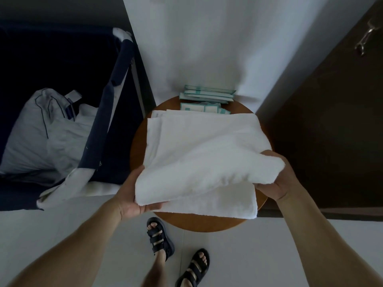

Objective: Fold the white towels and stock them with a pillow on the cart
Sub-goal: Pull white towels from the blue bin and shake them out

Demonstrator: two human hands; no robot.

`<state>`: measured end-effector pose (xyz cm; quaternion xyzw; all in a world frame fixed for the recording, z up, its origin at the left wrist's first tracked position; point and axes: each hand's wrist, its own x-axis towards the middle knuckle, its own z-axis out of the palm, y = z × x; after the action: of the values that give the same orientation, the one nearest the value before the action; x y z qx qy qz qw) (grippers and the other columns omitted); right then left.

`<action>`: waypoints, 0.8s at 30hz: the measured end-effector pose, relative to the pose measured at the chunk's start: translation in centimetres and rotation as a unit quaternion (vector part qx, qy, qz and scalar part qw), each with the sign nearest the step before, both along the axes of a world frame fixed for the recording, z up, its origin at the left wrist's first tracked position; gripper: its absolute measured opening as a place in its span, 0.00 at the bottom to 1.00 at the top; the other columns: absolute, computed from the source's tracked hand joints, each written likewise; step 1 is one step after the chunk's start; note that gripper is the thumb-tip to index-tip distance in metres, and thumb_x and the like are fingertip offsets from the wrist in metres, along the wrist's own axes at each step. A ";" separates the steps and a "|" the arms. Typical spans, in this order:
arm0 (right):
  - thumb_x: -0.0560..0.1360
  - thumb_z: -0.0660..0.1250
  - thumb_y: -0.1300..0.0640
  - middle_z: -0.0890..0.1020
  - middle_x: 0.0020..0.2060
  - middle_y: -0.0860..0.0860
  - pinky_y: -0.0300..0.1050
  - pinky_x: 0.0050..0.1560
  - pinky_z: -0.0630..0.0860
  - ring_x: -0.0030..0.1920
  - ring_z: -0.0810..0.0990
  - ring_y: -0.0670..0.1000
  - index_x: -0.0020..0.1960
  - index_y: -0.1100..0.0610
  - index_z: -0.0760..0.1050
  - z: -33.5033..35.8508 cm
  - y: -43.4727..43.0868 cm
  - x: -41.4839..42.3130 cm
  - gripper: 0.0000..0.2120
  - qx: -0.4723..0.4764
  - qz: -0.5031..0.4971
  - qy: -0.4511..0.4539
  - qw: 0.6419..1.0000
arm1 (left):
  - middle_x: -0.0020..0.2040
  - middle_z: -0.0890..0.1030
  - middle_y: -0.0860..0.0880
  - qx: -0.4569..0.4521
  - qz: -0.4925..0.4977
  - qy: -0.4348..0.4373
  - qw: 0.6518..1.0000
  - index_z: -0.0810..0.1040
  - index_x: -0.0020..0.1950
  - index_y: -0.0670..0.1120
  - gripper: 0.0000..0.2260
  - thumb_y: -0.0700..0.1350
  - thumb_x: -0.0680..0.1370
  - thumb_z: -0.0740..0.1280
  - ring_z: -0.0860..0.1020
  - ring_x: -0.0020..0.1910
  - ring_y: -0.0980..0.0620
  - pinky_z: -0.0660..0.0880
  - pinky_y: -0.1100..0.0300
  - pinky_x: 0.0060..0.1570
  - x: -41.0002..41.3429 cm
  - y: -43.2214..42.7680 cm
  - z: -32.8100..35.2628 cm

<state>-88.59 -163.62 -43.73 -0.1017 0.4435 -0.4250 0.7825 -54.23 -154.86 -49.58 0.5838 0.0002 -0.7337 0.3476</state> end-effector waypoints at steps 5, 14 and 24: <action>0.78 0.58 0.63 0.81 0.26 0.57 0.48 0.32 0.78 0.30 0.82 0.57 0.42 0.63 0.74 0.9 0.8 -1.2 0.09 0.042 0.030 0.191 0.980 | 0.56 0.83 0.41 -0.008 -0.025 -0.027 0.999 0.81 0.61 0.45 0.26 0.63 0.74 0.64 0.81 0.50 0.40 0.76 0.48 0.52 0.4 -3.9 -0.3; 0.79 0.64 0.52 0.85 0.51 0.61 0.57 0.52 0.77 0.47 0.86 0.60 0.58 0.60 0.80 -3.0 1.1 -2.0 0.15 0.115 0.100 0.238 0.959 | 0.54 0.84 0.38 0.008 -0.158 -0.130 0.979 0.81 0.56 0.40 0.20 0.49 0.70 0.77 0.82 0.55 0.38 0.76 0.42 0.61 -0.5 -7.8 -0.7; 0.75 0.70 0.64 0.81 0.56 0.51 0.49 0.40 0.78 0.51 0.82 0.56 0.69 0.44 0.69 -0.4 -3.2 0.6 0.27 -0.013 0.135 0.345 0.929 | 0.52 0.84 0.43 -0.102 -0.153 -0.160 0.970 0.77 0.64 0.44 0.17 0.35 0.75 0.69 0.82 0.50 0.42 0.78 0.52 0.42 -0.3 -10.5 3.5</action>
<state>-87.97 -166.79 -44.10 -0.3105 0.6627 -0.2599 0.6300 -54.57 -165.31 -46.06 0.6481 -0.2189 -0.6716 0.2846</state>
